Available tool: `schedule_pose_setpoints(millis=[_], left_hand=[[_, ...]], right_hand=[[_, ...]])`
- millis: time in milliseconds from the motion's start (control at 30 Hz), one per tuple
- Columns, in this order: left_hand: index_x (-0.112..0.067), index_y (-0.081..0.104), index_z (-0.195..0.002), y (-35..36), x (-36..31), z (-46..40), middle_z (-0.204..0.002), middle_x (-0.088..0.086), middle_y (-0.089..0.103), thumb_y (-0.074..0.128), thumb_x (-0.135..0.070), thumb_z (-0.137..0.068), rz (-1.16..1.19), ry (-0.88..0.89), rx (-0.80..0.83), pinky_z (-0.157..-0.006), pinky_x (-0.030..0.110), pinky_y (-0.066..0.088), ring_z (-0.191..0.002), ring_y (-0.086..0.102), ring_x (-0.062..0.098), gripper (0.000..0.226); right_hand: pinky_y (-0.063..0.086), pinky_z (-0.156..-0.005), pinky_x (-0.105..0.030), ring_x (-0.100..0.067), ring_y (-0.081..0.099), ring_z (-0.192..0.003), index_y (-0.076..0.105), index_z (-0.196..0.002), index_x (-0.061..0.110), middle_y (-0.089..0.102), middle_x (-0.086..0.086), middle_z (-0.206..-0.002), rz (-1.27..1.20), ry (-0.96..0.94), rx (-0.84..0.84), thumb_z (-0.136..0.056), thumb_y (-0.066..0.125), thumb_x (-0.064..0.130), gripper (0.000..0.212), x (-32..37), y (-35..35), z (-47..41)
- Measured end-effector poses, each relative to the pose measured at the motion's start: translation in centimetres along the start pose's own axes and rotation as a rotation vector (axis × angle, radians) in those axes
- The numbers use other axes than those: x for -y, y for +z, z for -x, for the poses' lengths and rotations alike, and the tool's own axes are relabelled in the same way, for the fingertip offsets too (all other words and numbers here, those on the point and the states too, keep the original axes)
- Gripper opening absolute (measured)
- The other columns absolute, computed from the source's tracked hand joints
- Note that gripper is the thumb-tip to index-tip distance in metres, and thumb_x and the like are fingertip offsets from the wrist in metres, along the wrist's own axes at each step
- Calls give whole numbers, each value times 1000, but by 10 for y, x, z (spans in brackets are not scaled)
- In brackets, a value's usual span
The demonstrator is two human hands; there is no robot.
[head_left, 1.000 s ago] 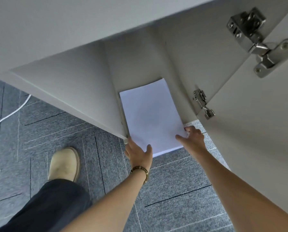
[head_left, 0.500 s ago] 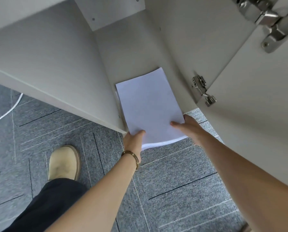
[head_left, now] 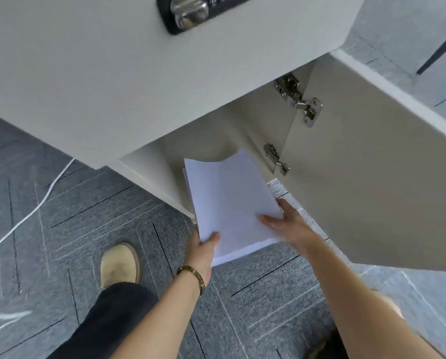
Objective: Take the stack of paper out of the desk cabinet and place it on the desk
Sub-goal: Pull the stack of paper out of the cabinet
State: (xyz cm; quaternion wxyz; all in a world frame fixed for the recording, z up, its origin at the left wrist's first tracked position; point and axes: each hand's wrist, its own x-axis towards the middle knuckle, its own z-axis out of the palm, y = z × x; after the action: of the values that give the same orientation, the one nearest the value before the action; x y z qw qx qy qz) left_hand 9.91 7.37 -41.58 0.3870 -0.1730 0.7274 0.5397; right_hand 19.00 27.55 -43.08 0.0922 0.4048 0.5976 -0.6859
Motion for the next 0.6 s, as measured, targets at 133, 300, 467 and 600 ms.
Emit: schedule_pose_setpoints(millis=[133,300,467,600], left_hand=[[-24,62,-115,-18,-6,77,-118,2,70,60,-8,-95,-73,68,113,-96,48,54,-108,67,23,26],[-22,60,-117,-48,-13,179,-118,1,70,66,-12,-92,-70,125,185,-97,47,53,-108,66,23,28],[-21,63,-117,-85,-17,284,-118,0,71,68,-14,-91,0,188,245,-103,51,48,-112,65,24,28],[-21,66,-114,-123,-32,366,-115,3,74,70,-11,-89,77,245,327,-97,50,53,-107,68,26,28]], right_hand=[[59,-88,-54,-30,67,-110,47,-136,21,64,-5,-127,-153,3,-73,-73,84,34,74,-7,-2,99],[60,-85,-51,-28,72,-102,55,-122,19,69,-8,-121,-161,-96,-161,-82,79,25,48,9,8,220],[56,-90,-57,-25,69,-91,57,-113,14,69,-17,-116,-134,-239,-237,-83,77,22,37,36,25,344],[57,-84,-52,-24,68,-86,57,-110,11,67,-21,-114,-110,-367,-282,-82,78,24,38,62,46,439]])
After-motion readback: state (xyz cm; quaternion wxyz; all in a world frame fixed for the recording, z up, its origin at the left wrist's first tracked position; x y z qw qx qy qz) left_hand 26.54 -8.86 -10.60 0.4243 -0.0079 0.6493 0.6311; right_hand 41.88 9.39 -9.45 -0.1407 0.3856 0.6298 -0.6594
